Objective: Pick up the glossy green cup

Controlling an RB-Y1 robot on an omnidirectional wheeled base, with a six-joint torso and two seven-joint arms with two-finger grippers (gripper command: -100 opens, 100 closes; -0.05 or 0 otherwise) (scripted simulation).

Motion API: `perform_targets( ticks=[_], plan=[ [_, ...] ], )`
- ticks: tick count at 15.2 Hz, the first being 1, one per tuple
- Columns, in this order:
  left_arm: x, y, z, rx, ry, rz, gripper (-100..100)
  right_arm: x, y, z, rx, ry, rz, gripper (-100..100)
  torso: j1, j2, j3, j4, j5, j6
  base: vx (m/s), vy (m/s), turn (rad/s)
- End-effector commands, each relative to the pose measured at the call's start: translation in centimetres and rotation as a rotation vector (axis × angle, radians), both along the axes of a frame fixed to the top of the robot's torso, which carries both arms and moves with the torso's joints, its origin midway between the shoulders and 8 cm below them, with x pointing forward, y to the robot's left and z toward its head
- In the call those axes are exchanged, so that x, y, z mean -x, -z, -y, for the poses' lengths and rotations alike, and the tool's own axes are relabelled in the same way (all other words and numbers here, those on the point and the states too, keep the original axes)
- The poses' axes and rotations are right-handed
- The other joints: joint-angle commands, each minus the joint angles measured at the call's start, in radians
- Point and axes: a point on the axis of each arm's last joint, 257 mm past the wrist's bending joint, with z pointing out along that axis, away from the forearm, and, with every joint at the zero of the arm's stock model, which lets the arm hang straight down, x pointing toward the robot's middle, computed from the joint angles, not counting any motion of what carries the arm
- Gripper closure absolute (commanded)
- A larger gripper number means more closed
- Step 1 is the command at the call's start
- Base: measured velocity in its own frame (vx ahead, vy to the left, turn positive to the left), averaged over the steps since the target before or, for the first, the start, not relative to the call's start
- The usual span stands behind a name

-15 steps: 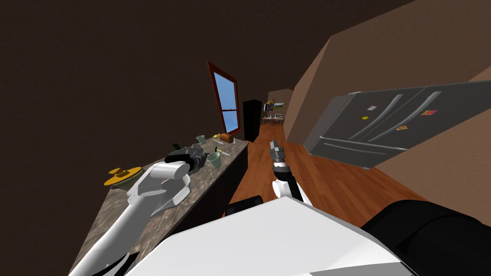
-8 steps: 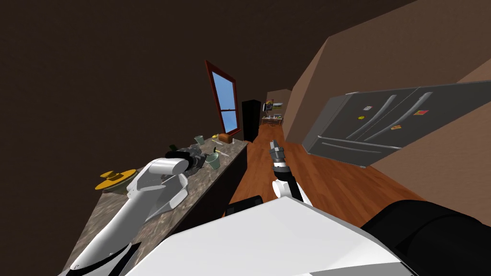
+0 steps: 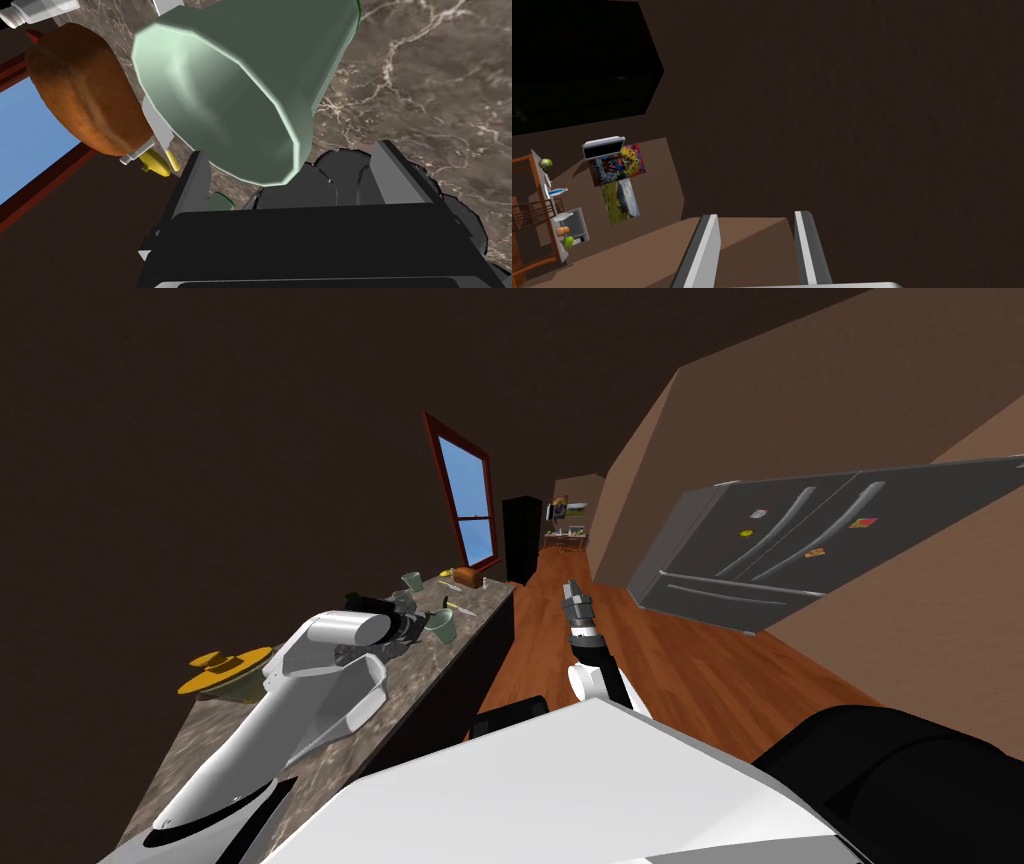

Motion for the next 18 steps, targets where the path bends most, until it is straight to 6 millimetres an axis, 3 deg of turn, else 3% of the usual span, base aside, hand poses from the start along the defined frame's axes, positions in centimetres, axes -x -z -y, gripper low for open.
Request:
perform_targets(
  ticks=[1, 13, 18],
  plan=[
    [0.5, -0.1, -0.1, -0.007, 0.01, -0.037, -100, 0.0, 0.0, 0.0, 0.0, 0.0, 0.0, 0, 0.0, 0.0, 0.0, 0.0, 0.0, 0.0, 0.011, -0.006, -0.025],
    [2.6, -0.5, -0.6, -0.033, 0.043, -0.175, -100, 0.0, 0.0, 0.0, 0.0, 0.0, 0.0, 0, 0.0, 0.0, 0.0, 0.0, 0.0, 0.0, 0.013, -0.006, -0.03],
    [1.9, 1.7, -1.4, -0.032, 0.023, -0.179, -100, 0.0, 0.0, 0.0, 0.0, 0.0, 0.0, 0, 0.001, 0.001, 0.001, 0.0, 0.0, 0.0, -0.008, 0.003, -0.06]
  ],
)
